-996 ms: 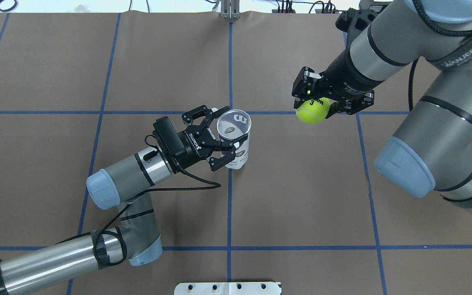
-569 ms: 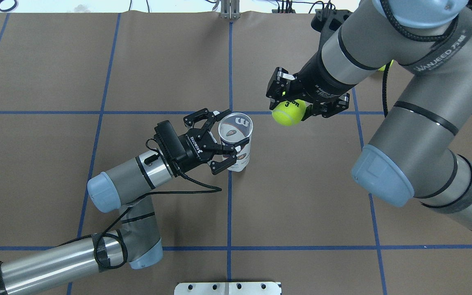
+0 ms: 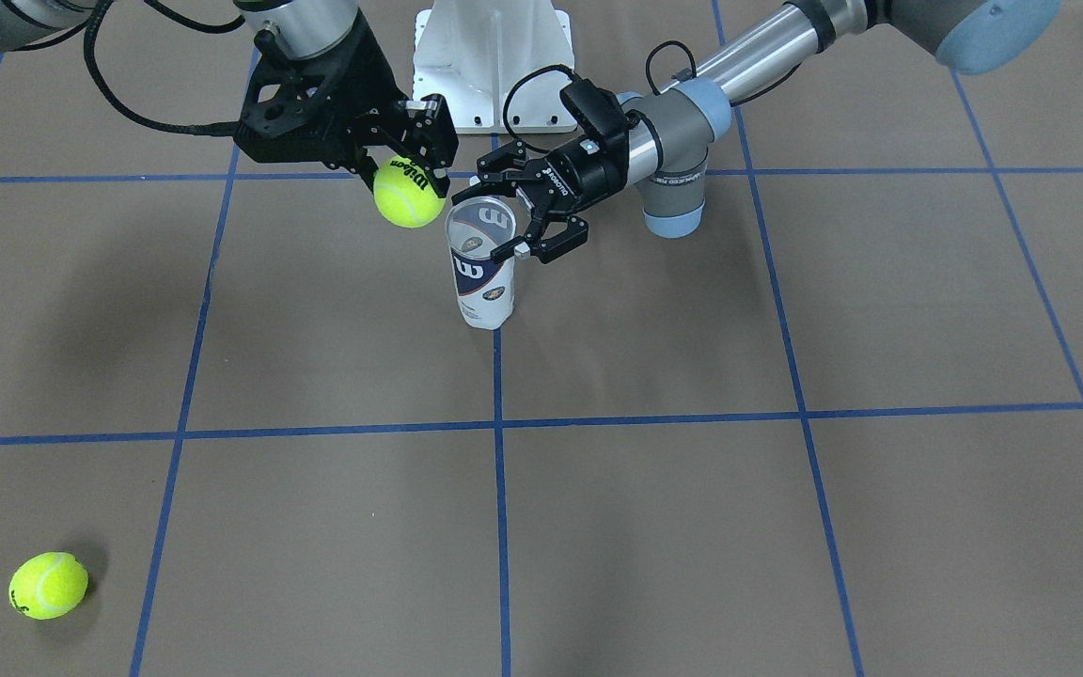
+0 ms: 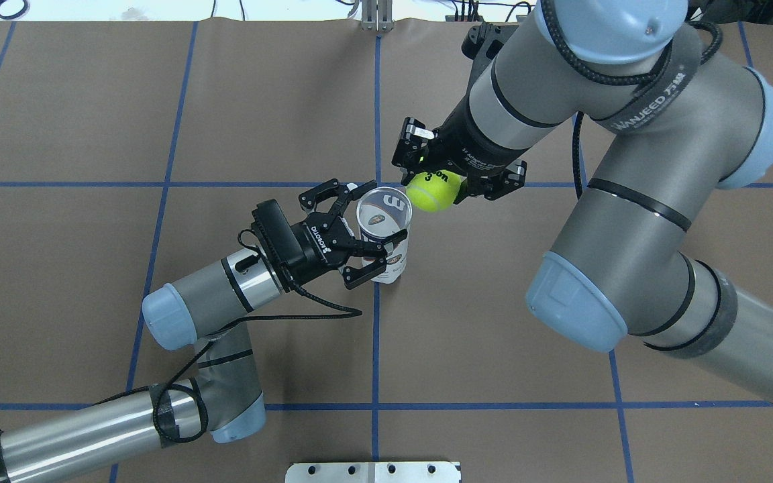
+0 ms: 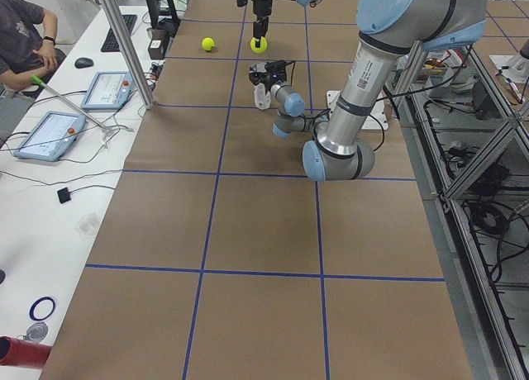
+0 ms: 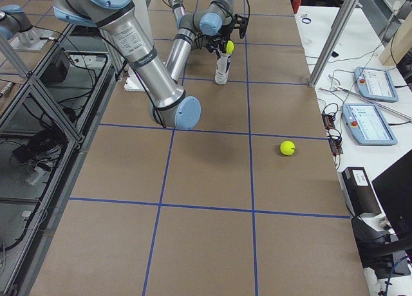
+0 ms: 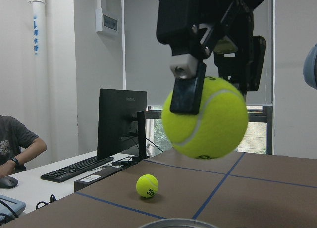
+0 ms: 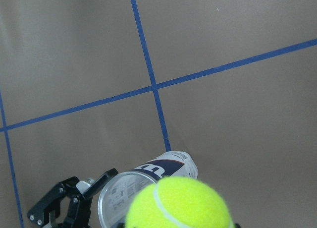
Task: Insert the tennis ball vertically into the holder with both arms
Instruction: 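Carry the ball with the right gripper above the can's open top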
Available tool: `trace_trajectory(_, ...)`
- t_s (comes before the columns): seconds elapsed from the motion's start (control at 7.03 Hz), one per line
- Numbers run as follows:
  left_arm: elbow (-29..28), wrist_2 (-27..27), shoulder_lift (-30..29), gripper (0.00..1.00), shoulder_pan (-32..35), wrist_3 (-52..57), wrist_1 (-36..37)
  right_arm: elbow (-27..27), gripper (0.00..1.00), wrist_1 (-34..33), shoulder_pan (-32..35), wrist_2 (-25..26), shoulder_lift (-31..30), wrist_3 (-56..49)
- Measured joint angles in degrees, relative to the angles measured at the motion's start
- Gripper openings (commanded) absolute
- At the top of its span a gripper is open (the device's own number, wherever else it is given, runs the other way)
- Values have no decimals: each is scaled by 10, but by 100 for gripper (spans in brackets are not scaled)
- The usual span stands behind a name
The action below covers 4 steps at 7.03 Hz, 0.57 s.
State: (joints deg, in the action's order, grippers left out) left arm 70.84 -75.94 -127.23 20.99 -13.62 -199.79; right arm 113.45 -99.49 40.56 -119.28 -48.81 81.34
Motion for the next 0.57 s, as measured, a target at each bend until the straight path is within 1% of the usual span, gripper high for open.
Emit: trace_trajectory(0.57, 1, 0, -2, 91, -12, 0, -1, -23, 0, 0, -19, 21, 23, 17)
